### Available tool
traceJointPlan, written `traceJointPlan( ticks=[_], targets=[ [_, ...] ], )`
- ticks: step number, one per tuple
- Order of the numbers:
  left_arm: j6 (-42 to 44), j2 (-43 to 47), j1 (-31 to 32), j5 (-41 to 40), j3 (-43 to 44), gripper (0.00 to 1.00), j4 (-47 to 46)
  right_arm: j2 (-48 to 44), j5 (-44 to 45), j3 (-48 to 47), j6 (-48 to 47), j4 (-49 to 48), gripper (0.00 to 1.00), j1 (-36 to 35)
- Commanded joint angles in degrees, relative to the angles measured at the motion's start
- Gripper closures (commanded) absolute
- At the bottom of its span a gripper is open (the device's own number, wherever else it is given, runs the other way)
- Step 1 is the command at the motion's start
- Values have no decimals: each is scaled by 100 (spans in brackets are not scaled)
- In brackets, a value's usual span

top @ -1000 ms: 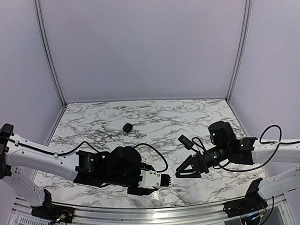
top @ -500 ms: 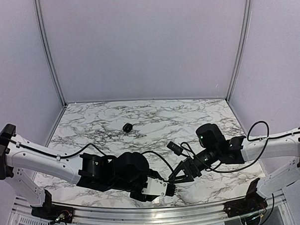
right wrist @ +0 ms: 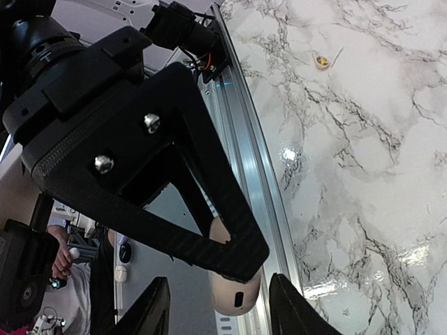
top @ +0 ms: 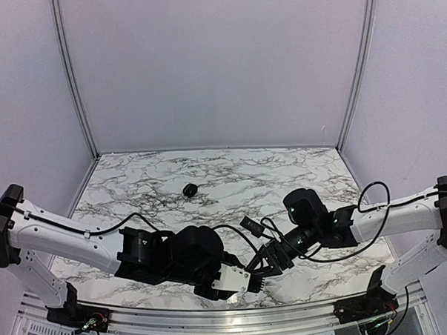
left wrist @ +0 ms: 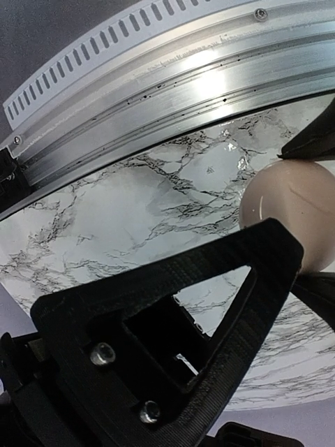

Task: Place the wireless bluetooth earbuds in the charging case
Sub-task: Pass from the left arm to the right, then pass from the right arm to the left

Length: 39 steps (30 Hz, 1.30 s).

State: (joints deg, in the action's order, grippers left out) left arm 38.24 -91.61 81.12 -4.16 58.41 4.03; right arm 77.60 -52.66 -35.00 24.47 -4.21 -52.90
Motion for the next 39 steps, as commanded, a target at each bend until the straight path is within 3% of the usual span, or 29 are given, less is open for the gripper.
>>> traceJointPlan(
  ticks=[1, 14, 20, 24, 28, 29, 34, 39],
  targets=[
    [63, -67, 39, -24, 153, 62, 91, 91, -104, -248, -7, -214, 52, -84],
    [59, -63, 40, -39, 148, 63, 83, 213, -14, -272, 16, -298, 67, -159],
    [-53, -83, 39, -186, 164, 56, 72, 195, -26, -286, 81, -321, 75, -159],
    [-71, -46, 43, -301, 129, 42, 56, 148, -10, -316, 54, -243, 80, -154],
    [-112, 57, 35, -448, 50, 5, 6, 68, 9, -297, 99, -281, 83, -152],
    [-143, 122, 34, -490, 0, 2, -36, 41, 23, -288, 106, -272, 84, -150],
    [-391, 680, -70, -737, -395, 1, -550, -203, 117, -232, 101, -232, 86, -26],
    [-1325, 1536, -266, -1072, -1072, 1, -1593, -812, 353, -143, 297, -491, 87, 501]
  ],
)
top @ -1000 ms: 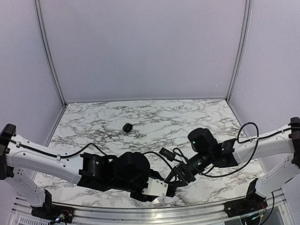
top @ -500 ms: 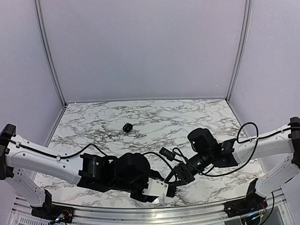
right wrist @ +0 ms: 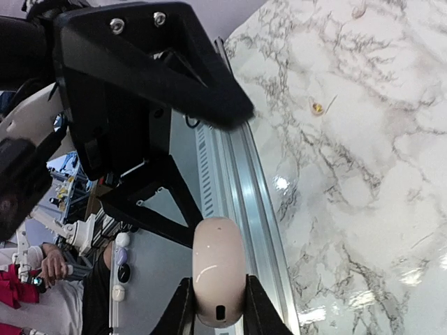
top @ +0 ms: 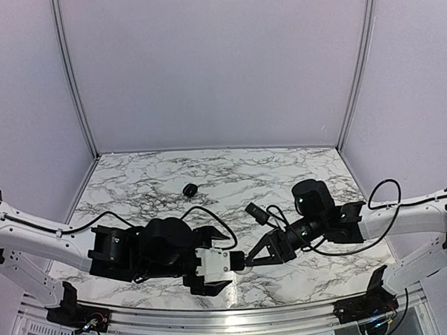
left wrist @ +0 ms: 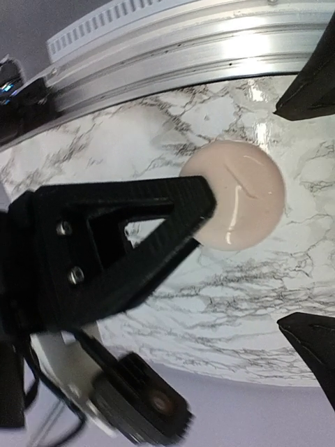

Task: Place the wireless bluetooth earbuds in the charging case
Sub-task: Pass from the right arm to the left

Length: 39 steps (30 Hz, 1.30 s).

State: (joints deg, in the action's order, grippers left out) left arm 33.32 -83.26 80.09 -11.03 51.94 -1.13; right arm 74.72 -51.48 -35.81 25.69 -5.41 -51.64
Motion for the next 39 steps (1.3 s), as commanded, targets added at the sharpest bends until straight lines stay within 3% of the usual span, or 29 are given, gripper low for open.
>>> traceJointPlan(
  ticks=[1, 7, 12, 15, 26, 39],
  targets=[
    [-1107, 887, -219, -464, -606, 1, -1402, -702, 373, -10, 274, -535, 87, 498],
    [-2398, 1215, -346, -851, -996, 1, -2358, -1595, 1593, -30, 394, -927, 87, 629],
    [-2422, 1019, -346, -434, -935, 1, -2748, -1896, 2068, 93, 637, -1075, 87, 620],
    [-2611, 769, -348, -753, -856, 1, -3187, -2026, 2251, 229, 858, -1209, 86, 600],
    [-1358, -557, 23, -1988, 125, 2, -3309, -2053, 2577, 332, 960, -1217, 86, 292],
    [-1107, -863, 19, -1770, 390, 27, -3522, -1966, 2837, 486, 1079, -1462, 86, 46]
  ],
)
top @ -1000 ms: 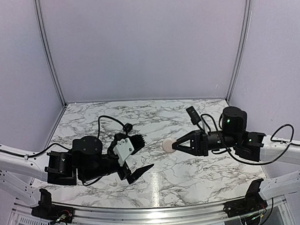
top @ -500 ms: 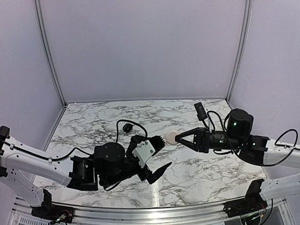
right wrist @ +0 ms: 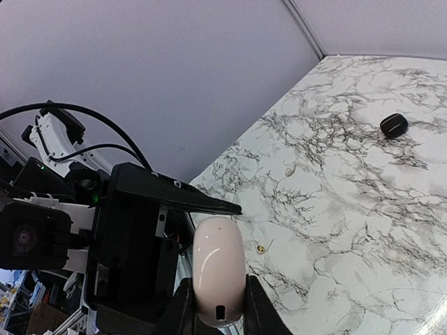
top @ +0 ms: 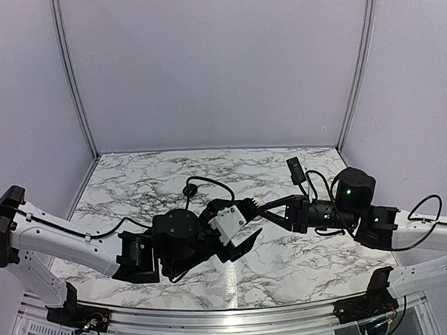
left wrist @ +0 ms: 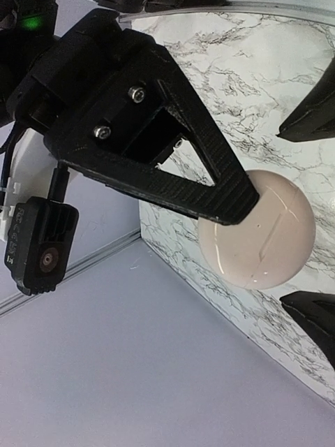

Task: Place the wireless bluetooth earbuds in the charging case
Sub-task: Pass from the right arm to the left, then pass from the left arm to the right

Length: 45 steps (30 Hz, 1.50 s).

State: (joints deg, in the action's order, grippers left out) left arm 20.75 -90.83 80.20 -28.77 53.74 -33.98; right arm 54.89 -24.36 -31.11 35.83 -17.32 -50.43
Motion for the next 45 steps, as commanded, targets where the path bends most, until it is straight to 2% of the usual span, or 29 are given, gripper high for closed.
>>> traceJointPlan(
  ticks=[1, 8, 18, 21, 25, 28, 30, 33, 39, 45],
  targets=[
    [168, -121, 6, 16, 222, 27, -240, 25, 118, 23, 75, -276, 86, -87],
    [349, -146, 4, 39, 233, 32, -241, 91, 75, 47, 107, -308, 85, -144],
    [534, -203, 4, 47, 251, 45, -233, 140, 37, 87, 134, -336, 85, -203],
    [593, -201, 4, 34, 249, 52, -232, 136, -7, 88, 130, -338, 84, -199],
    [669, -141, 4, 63, 164, 65, -233, 101, -29, 56, 91, -232, 77, -204],
    [849, 33, -4, 298, -28, 69, -165, 90, -95, -57, -17, 118, 61, -204],
    [1002, 251, -11, 793, -241, 70, -16, 49, -182, -179, -144, 542, 50, -195],
    [1392, 653, -14, 1640, -580, 71, 458, -44, -441, -331, -302, 1102, 43, -157],
    [1847, 1125, -63, 2417, -576, 75, 1729, 155, -1359, -558, -567, 1712, 43, -135],
    [2081, 1087, -65, 2853, -170, 77, 2842, 460, -1983, -864, -816, 2266, 43, -175]
  ],
)
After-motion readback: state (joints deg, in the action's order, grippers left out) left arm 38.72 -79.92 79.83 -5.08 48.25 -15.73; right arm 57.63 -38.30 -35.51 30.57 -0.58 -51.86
